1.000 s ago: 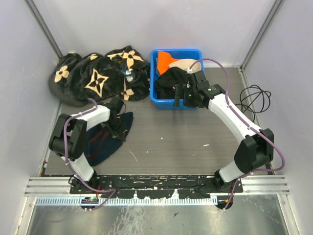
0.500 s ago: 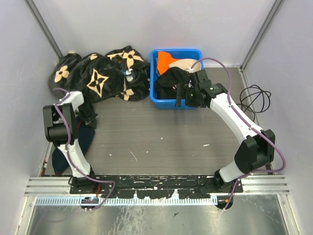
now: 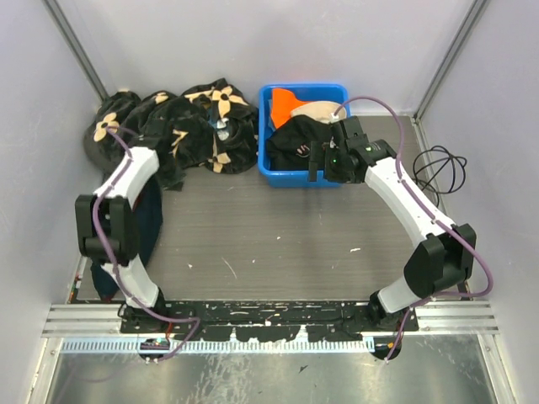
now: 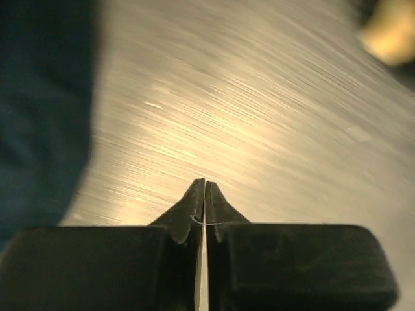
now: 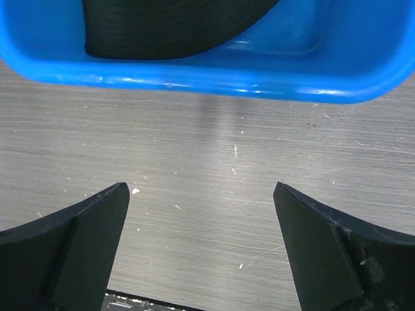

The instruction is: Stack the hats

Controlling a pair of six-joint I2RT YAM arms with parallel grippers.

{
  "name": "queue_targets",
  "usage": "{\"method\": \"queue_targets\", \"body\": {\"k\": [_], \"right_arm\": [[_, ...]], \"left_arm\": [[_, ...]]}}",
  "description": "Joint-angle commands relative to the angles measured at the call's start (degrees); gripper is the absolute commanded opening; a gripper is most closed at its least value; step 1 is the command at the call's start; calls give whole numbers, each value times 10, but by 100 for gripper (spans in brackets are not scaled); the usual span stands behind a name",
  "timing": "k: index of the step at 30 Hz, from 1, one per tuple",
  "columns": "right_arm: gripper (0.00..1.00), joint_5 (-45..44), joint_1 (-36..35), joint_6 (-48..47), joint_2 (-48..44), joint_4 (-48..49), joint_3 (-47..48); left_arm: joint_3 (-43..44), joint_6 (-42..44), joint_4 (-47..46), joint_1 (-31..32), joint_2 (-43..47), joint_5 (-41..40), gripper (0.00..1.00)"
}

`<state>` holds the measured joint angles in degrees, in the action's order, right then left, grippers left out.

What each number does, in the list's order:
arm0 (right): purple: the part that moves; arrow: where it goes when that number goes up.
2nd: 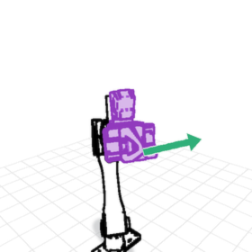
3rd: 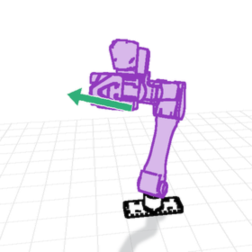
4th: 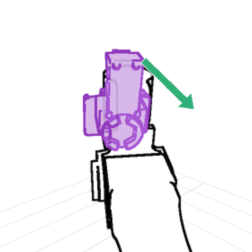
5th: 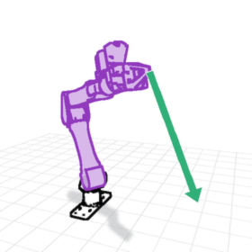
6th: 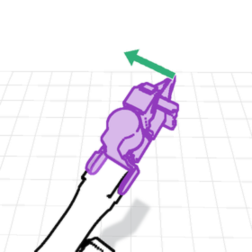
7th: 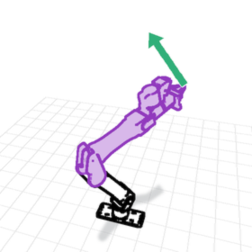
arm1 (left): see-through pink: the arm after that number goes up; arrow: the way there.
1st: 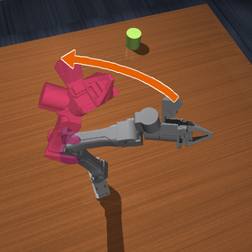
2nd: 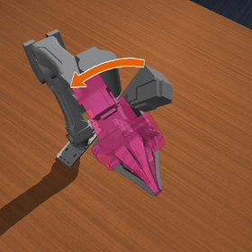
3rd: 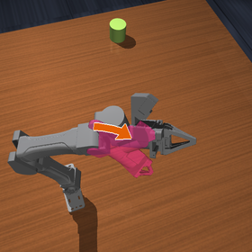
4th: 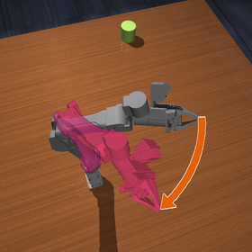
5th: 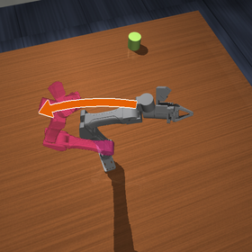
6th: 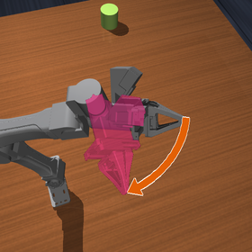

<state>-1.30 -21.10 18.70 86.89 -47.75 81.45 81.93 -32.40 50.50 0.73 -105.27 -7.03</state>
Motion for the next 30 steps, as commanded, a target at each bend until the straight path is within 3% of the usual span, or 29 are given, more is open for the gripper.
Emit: {"method": "queue_targets", "body": {"k": [1,5,7,14,24,30], "right_arm": [[100,8,39,0,-5,4,22],[100,18,84,4,-17,5,22],[100,14,105,5,-25,4,26],[100,-26,151,-3,-55,-14,62],[100,-288,188,0,-72,-77,146],[100,-383,208,-28,-37,-86,202]], "left_arm": [[-7,-9,-25,150,107,53,19],[-45,-17,-109,235,166,140,53],[-70,-25,-181,257,178,212,55],[0,-7,-241,358,92,272,62],[77,-21,-259,417,38,303,62],[31,11,-222,417,85,283,63]]}}
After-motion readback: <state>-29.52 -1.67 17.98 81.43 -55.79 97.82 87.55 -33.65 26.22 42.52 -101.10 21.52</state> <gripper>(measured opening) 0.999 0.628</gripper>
